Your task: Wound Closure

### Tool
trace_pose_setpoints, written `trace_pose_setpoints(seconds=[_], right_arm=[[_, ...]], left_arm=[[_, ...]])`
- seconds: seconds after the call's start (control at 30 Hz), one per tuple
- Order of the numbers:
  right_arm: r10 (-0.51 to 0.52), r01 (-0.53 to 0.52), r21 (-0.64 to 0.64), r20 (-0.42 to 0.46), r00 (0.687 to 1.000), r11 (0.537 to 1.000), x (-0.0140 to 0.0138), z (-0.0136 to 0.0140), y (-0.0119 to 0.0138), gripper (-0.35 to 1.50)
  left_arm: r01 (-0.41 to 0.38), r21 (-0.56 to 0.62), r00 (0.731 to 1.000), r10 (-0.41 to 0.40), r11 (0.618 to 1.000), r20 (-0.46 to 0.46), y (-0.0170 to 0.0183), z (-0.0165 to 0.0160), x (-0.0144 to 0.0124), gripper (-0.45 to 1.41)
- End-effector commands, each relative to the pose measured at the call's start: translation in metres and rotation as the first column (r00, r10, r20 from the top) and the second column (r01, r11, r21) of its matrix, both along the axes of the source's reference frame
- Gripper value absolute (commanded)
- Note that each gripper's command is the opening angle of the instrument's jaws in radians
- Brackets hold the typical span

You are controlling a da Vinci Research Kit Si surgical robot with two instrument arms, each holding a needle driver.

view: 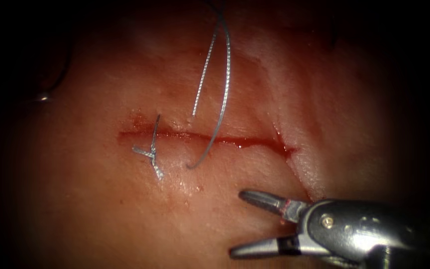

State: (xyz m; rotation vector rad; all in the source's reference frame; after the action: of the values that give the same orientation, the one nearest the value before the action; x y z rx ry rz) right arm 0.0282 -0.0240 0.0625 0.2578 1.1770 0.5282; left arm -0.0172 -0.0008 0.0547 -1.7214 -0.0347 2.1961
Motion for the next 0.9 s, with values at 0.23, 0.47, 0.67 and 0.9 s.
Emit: trace_pose_setpoints(seconds=[0.23,0.47,0.67,0.9], right_arm=[[0.044,-0.044,0.017,0.019,0.999,0.999,0.0027,0.0065,0.0012,1.13],[0.043,-0.043,0.019,0.019,0.999,0.999,0.0058,0.0081,0.0021,0.88],[0.043,-0.043,0.022,0.019,0.999,0.999,0.0078,0.0089,0.0028,0.64],[-0.015,0.015,0.037,0.01,1.0,0.999,0.0079,0.0091,0.0025,-0.35]], left_arm=[[-0.031,-0.01,0.999,0.031,0.999,0.03,-0.0016,0.0016,-0.0032,-0.45],[-0.042,-0.014,0.999,0.042,0.999,0.031,-0.002,0.002,-0.004,-0.45],[-0.047,-0.015,0.998,0.048,0.999,0.036,-0.0022,0.002,-0.0043,-0.45],[-0.051,-0.017,0.998,0.052,0.999,0.039,-0.0024,0.0021,-0.0047,-0.45]])
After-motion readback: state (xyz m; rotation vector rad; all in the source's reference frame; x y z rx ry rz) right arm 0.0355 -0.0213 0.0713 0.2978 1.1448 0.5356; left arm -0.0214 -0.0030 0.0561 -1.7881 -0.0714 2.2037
